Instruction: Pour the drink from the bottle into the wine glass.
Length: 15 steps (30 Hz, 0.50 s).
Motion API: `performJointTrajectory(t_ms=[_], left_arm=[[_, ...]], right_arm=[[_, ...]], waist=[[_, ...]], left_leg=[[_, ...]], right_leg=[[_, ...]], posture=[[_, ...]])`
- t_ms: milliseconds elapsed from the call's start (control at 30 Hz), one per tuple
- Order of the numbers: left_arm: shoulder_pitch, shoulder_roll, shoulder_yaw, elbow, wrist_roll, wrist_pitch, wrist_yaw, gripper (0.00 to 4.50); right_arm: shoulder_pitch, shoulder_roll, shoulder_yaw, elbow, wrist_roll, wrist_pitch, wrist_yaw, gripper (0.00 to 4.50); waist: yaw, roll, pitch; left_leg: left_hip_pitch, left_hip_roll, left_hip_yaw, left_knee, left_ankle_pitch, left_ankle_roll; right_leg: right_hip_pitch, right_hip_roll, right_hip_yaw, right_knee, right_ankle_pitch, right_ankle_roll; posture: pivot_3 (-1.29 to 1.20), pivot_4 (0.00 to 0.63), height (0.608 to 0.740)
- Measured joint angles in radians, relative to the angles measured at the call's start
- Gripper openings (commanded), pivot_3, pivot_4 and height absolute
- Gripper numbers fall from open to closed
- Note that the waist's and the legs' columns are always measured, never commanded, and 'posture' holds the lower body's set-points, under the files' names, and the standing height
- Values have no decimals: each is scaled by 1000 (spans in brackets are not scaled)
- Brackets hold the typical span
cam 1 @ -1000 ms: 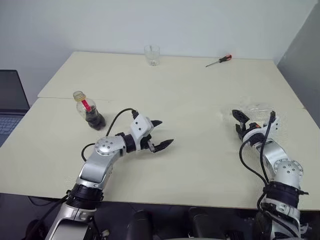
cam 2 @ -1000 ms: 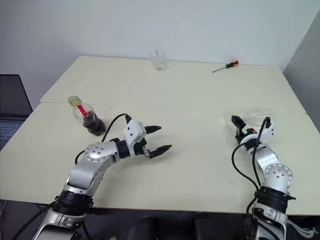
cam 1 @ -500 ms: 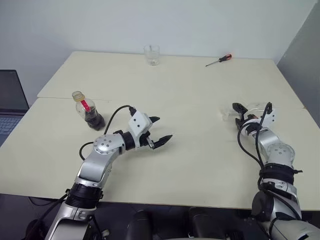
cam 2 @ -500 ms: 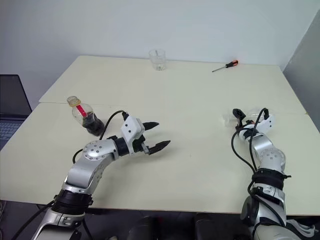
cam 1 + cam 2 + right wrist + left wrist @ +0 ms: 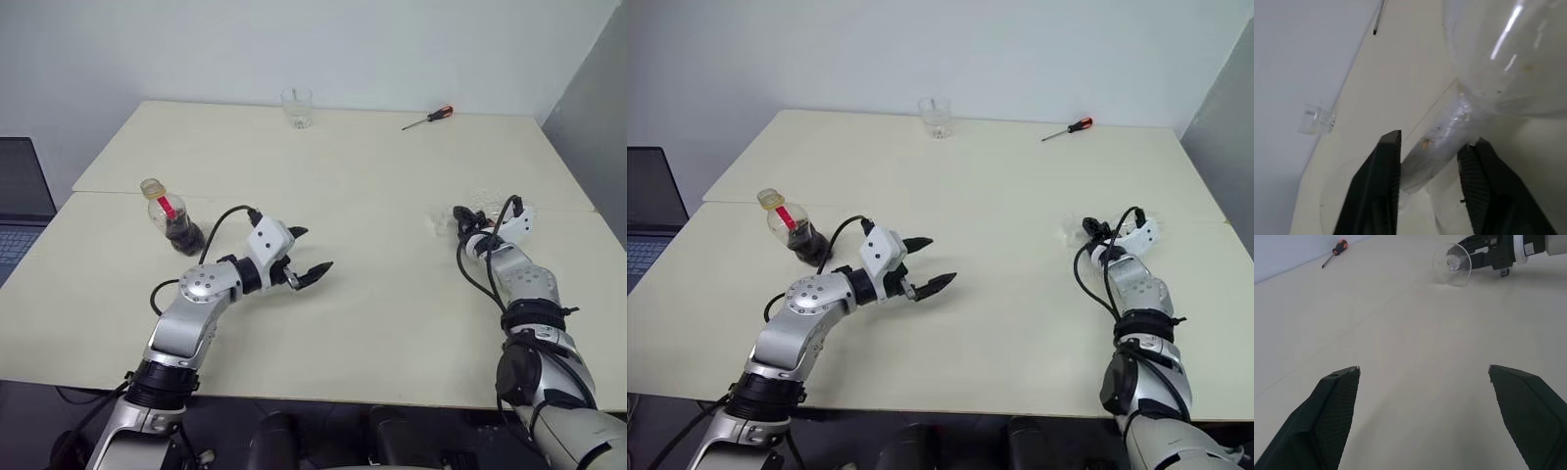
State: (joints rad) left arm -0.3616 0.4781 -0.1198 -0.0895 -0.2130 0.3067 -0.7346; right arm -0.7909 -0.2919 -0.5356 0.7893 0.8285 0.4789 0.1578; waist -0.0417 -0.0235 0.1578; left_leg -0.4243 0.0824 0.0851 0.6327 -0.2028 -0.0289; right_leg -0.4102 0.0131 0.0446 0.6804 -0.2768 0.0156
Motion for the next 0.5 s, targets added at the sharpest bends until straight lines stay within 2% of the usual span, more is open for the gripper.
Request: performJointTrajectory(t_ms=[100,300,400,500], left_arm=[[14,0,4,-5,10,-2,21,4500],[60,16,29,-42,19,-5,48,4500],[127,58,56,-64,22,-3,48,4500],[155,66,70,-71,22,-1,51,4500]], right_arm=[[-1,22,34,-78,-12,36,28,119],[10,87,236,-426,-84,77,100,118],[11,121,395,-582,-198,-13,169,118],[35,160,531,-617,-329,-168,250,118]], waist=[[1,0,0],[0,2,1],[-5,2,1],[-2,2,1]], left_leg=[[0,0,0,-1,0,0],[-4,1,0,-3,0,0],[-8,2,-1,-4,0,0],[-8,2,0,-4,0,0]], right_leg=[[-1,0,0,0,0,0],[-8,0,0,1,2,-4],[-11,1,-1,2,2,-5],[-11,1,-2,1,1,-6]], posture=[[0,150,740],[0,150,740],[0,150,740],[0,150,740]])
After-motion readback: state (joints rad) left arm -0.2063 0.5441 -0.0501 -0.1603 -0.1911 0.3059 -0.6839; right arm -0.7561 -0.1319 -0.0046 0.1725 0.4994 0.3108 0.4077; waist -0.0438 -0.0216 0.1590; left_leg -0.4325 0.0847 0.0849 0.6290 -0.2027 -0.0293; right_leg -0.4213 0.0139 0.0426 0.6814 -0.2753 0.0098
